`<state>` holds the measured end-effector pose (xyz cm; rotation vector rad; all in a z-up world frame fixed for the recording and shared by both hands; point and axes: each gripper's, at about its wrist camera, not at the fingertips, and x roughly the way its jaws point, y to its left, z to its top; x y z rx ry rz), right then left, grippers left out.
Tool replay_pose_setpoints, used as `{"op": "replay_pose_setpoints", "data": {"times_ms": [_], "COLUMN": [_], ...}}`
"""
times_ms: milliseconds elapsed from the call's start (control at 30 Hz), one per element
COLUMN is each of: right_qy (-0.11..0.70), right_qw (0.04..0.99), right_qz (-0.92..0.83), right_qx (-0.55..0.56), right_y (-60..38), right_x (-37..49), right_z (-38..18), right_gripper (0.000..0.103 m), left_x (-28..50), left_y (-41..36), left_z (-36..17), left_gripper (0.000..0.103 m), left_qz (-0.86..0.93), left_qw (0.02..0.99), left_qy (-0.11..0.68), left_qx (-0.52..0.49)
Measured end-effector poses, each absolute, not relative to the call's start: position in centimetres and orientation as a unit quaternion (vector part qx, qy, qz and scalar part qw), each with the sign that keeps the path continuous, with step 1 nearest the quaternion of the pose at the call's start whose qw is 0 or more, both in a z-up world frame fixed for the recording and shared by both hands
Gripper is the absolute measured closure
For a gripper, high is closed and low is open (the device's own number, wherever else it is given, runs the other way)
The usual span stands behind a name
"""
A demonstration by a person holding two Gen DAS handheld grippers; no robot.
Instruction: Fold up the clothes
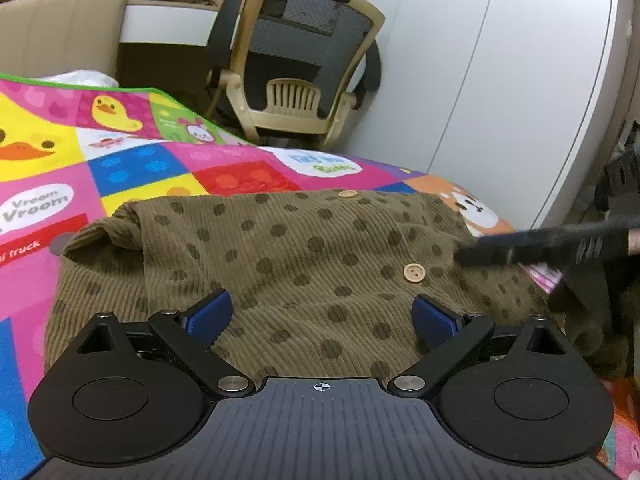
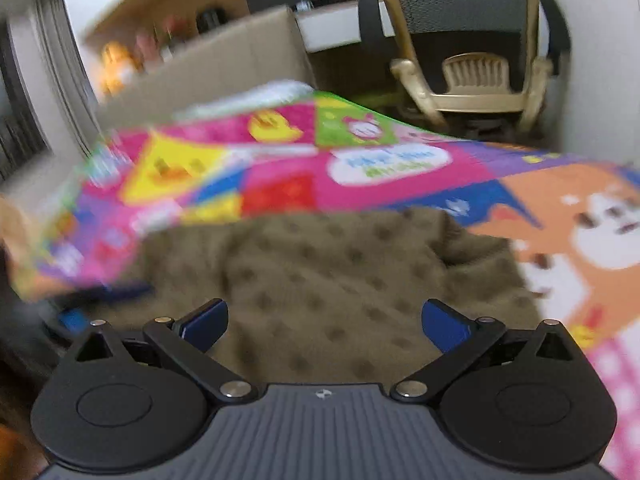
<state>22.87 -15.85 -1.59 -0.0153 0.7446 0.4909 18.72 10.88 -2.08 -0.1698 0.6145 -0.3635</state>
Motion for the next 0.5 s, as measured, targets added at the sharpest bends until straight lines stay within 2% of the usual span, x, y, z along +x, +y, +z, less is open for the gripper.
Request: {"op": "replay_pose_setpoints", "data": {"times_ms": [100,500], "right_qy": [0.356,0.334], "right_qw": [0.903,0.914], "right_qz": [0.231,0.224], "right_qx": [-0.065,-0.047], "right_y": [-14.9,-15.1], "right_x": [21.8,21.0], "right_z": [-2.9,-3.4], "right_gripper": [0.000,0.000], "left_x": [18.7,18.4], "left_y": [10.7,10.6], "left_z": [-2.1,-2.3], "left_gripper": [0.001,0.000], "left_qz": [-0.177,-0.177], "left_qw": [0.934,0.935], "left_qy": [0.300,0.295], "left_qx": [-0.079,-0.083]}}
